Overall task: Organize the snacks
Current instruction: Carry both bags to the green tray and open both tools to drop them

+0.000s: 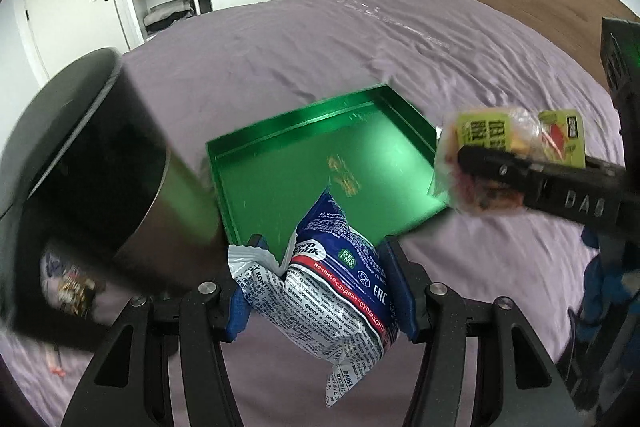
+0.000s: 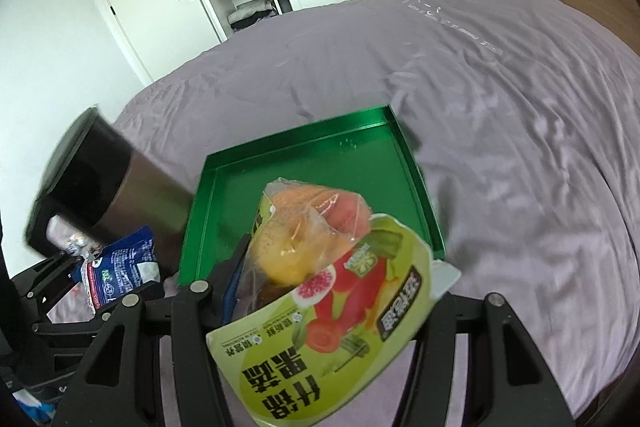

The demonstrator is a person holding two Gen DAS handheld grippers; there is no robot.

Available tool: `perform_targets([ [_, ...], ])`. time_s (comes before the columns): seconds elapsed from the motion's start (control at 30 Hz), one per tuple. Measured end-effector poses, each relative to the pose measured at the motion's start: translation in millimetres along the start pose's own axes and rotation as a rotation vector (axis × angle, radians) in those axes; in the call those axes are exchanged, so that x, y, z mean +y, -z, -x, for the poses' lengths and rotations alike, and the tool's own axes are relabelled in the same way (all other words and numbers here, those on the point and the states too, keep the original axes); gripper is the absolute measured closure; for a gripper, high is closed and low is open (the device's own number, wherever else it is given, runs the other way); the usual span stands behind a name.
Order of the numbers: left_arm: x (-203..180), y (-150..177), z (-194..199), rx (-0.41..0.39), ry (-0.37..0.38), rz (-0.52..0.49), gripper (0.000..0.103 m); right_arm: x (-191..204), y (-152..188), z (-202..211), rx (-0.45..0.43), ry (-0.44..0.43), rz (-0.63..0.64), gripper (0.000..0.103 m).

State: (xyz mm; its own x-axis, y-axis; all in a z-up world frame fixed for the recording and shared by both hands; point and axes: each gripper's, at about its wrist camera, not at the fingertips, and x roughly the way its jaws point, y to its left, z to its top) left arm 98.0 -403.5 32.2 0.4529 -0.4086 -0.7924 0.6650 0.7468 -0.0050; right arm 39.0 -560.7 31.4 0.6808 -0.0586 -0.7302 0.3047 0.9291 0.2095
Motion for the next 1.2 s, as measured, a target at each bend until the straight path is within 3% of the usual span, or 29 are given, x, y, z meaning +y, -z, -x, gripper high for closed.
perform_targets([
  [0.4,31,-51,-113,0.017,-0.081,0.118,0.051,-19,-50,-122,0.059,0.072,0.034,0.048],
  [0.57,43,-62,-145,0.037,-0.116,0.142,0.051,-25,-65,-150,0.089,0.079,0.037,0.043],
  [0.73,50,-59,-163,0.077,-0.122,0.188,0.05,-26,-74,-160,0.111,0.096,0.061,0.038],
  [0.83,50,-58,-167,0.088,-0.108,0.204,0.05,-27,-75,-162,0.118,0.102,0.058,0.027],
  [0.87,50,-58,-167,0.09,-0.107,0.2,0.049,-29,-75,-162,0.12,0.109,0.054,0.019],
  [0.93,51,-61,-166,0.094,-0.113,0.191,0.049,-33,-75,-162,0.119,0.106,0.04,0.014],
  [1.0,50,-61,-163,0.091,-0.125,0.185,0.047,-36,-74,-157,0.109,0.11,0.026,0.0],
  [1.2,37,-71,-148,0.045,-0.155,0.155,0.035,-40,-74,-124,0.046,0.11,0.024,0.0],
])
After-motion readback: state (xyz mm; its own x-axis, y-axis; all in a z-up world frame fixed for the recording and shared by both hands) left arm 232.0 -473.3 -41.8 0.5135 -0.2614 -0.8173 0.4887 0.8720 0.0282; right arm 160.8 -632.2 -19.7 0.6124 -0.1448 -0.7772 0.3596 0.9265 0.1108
